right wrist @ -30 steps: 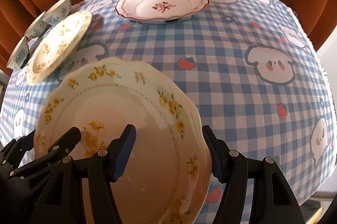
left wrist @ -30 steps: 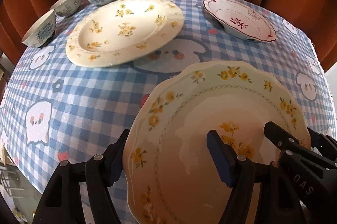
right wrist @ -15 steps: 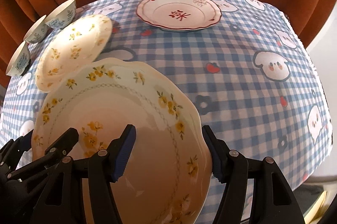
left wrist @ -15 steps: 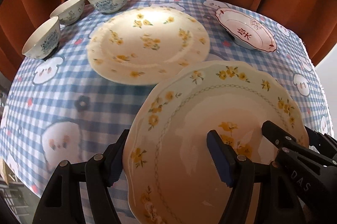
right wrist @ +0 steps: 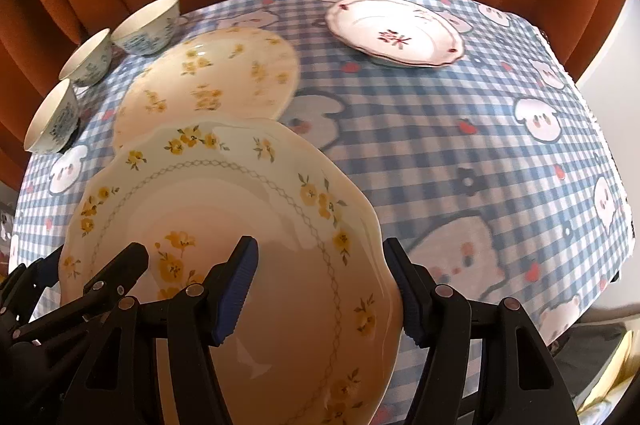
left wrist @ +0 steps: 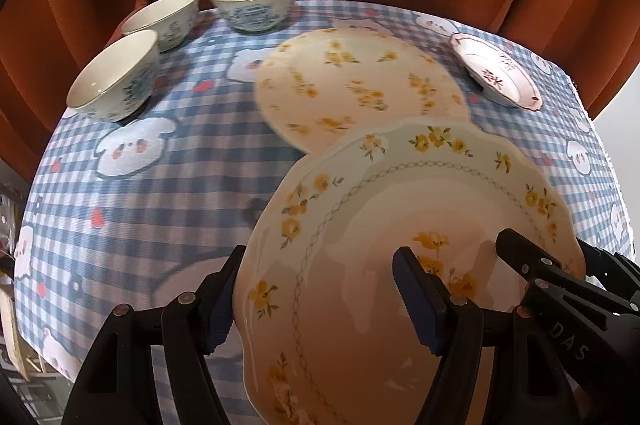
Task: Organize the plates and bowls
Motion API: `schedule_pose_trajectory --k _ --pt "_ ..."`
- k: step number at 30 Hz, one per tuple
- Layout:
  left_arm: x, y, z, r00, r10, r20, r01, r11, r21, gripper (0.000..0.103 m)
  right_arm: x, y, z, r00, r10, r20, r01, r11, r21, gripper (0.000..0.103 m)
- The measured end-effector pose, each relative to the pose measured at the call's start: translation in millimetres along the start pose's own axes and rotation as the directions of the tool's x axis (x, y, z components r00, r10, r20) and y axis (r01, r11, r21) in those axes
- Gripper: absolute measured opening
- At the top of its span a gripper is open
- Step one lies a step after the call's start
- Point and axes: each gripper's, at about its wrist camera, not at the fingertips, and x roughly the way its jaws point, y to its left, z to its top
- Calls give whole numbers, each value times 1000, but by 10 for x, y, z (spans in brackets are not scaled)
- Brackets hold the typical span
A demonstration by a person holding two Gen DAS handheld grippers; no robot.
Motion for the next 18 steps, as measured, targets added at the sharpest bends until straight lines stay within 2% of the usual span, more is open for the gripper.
schedule_pose_trajectory --k 9,18 --pt "1 643 -85 1000 15 -2 -15 1000 2 73 45 643 -127 1000 12 4 -12 1000 3 67" --pt "78 1197 -117 998 47 -35 -48 999 -25 72 125 1233 -185 999 45 -14 -46 998 -36 67"
